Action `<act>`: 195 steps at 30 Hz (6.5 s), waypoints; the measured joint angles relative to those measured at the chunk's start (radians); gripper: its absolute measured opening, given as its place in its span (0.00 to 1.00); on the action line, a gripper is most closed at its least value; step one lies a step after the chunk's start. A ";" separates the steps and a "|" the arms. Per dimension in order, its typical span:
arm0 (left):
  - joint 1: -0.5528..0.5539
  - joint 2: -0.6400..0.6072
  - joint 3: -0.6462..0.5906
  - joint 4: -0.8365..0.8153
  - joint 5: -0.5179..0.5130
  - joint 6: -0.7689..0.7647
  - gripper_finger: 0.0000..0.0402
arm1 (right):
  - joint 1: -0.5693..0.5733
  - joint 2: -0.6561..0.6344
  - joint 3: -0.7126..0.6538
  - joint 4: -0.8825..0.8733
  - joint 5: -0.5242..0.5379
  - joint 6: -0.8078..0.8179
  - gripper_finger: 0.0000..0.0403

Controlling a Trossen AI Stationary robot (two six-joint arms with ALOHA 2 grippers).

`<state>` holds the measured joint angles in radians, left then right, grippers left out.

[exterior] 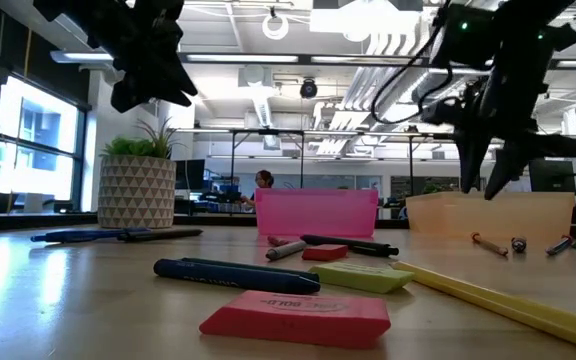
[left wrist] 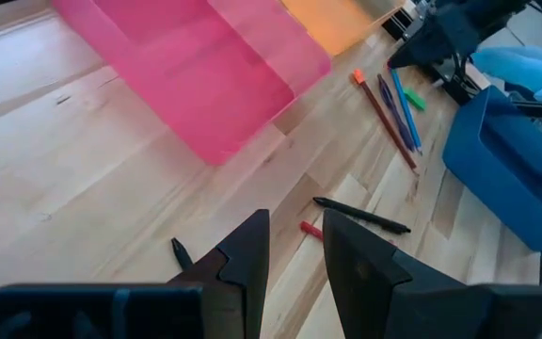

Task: Sort crayons/erasers/pens/pencils in bins
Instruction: Put the brown pencil into the green bin bin

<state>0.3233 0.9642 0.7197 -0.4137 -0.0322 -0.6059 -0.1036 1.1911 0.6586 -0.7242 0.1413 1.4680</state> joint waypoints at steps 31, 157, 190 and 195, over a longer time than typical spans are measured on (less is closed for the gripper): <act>0.000 0.000 0.000 -0.001 -0.001 0.035 0.22 | 0.000 0.325 0.002 0.100 0.060 0.150 0.21; -0.004 0.029 0.000 0.439 0.187 0.097 0.46 | -0.066 0.190 0.488 0.968 -0.116 -1.206 0.03; -0.055 0.298 0.000 0.915 0.147 0.138 0.46 | -0.011 0.322 0.488 1.164 -0.118 -1.117 0.03; -0.055 0.302 0.000 0.912 0.099 0.136 0.41 | -0.011 0.322 0.488 1.170 -0.118 -1.117 0.03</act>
<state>0.2680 1.2659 0.7200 0.4980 0.0670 -0.4703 -0.1146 1.5131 1.1469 0.4458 0.0231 0.3511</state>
